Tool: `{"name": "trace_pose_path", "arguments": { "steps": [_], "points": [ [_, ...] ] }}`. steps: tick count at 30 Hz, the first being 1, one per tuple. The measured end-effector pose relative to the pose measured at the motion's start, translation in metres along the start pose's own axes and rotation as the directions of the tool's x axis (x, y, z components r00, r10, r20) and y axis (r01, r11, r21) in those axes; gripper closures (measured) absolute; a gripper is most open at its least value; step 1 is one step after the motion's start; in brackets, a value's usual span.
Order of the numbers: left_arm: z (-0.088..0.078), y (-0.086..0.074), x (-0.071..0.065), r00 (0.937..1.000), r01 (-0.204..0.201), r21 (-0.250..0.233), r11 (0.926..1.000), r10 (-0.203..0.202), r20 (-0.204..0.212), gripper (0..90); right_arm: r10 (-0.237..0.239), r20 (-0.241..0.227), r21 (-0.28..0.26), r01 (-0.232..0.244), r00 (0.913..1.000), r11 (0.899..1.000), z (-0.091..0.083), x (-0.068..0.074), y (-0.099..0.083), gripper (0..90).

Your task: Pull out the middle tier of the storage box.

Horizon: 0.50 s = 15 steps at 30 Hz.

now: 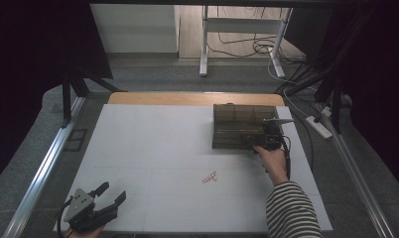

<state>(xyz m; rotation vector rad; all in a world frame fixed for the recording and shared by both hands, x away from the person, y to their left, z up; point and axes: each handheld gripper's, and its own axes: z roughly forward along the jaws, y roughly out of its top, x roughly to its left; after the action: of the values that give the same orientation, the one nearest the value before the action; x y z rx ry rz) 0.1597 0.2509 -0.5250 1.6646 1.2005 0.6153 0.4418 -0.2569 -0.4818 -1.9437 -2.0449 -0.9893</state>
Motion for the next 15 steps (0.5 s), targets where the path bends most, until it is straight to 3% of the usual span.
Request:
{"name": "trace_pose_path", "arguments": {
  "steps": [15],
  "points": [
    [0.0003,0.0001,-0.0001,1.0,0.0,0.001,1.0,0.0,-0.001,29.4,-0.016,-0.012,-0.002,0.016,0.9998,1.0,-0.0036,-0.0009,-0.0088,61.1]
  ]
}}
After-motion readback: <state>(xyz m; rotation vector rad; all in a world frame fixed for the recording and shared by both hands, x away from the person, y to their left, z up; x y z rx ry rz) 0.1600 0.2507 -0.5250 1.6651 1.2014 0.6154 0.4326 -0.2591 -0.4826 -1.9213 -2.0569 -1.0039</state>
